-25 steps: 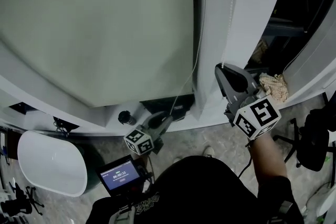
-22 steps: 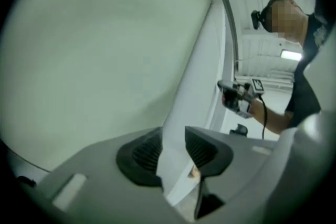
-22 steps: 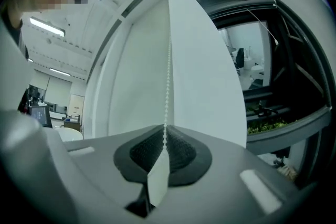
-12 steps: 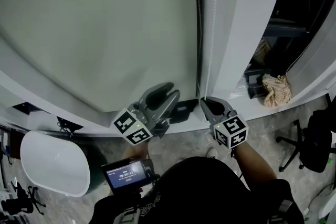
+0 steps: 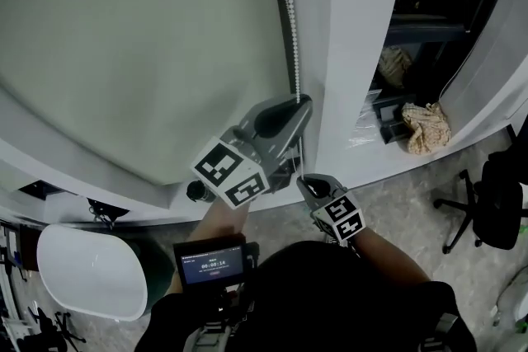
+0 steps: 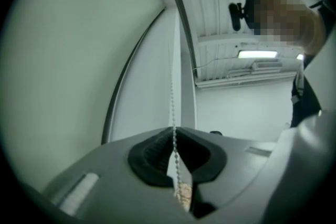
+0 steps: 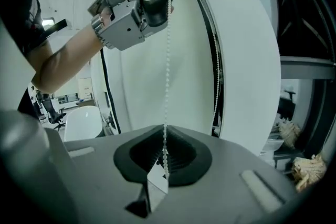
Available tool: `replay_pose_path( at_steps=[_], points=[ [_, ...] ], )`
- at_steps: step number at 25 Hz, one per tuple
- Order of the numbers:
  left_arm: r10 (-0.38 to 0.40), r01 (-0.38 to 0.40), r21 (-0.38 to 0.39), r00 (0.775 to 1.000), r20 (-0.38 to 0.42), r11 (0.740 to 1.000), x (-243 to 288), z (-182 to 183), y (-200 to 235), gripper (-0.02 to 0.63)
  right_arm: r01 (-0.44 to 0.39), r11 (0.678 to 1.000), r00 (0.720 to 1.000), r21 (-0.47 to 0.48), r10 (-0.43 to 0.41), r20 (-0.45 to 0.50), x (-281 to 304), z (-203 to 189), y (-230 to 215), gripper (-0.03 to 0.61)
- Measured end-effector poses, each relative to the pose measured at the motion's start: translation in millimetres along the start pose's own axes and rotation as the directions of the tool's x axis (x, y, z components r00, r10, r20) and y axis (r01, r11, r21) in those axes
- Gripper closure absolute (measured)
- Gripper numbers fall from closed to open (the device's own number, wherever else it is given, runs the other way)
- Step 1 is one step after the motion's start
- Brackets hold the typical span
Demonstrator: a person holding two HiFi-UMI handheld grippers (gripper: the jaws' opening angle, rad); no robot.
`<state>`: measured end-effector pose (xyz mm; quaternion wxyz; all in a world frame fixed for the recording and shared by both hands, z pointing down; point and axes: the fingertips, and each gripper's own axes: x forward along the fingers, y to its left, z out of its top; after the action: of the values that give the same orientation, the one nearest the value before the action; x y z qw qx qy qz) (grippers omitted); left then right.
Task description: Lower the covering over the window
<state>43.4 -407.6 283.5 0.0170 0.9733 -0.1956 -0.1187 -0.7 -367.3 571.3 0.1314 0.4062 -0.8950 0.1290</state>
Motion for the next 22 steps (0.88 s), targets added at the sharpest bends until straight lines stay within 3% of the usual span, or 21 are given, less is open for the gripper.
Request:
replay_pose_path(
  at_steps=[5,7,10,13,15,19,22],
  points=[
    [0.029,-0.031,-0.033,0.997,-0.078,0.999,-0.3,-45.7,16.5,0.604,0.071,0.993,0.992,0.09,-0.061,-0.109,-9.2,-41.7,-25.4,0.563],
    [0.041,-0.046,-0.084,0.997,-0.065,0.995,-5.0,-55.8,20.3,0.604,0.108,0.98,0.988,0.167,-0.087,-0.128,-14.6,-56.7,-36.2,0.558],
    [0.034,-0.029,-0.17,0.999,0.027,0.985,-17.1,-42.0,21.4,0.601,0.137,0.942,0.99,0.307,-0.138,-0.017,-30.9,-48.8,-48.0,0.495],
    [0.03,-0.008,-0.166,0.99,0.135,0.986,-36.2,-29.0,21.1,0.6,0.116,0.878,0.967,0.464,-0.207,0.151,-58.5,-26.4,-59.1,0.499],
    [0.088,-0.063,-0.15,0.982,0.166,0.987,-53.7,-29.0,29.4,0.6,0.117,0.849,0.944,0.515,-0.256,0.208,-75.3,-16.6,-65.0,0.534],
    [0.198,-0.186,-0.119,0.976,0.096,0.975,-93.3,-59.9,43.5,0.537,0.16,0.823,0.909,0.545,-0.338,0.243,-97.7,-10.0,-65.3,0.546],
    [0.251,-0.25,-0.13,0.968,-0.009,0.959,-131.2,-103.1,46.3,0.54,0.166,0.812,0.903,0.56,-0.353,0.245,-106.4,-12.0,-50.7,0.571]
  ],
)
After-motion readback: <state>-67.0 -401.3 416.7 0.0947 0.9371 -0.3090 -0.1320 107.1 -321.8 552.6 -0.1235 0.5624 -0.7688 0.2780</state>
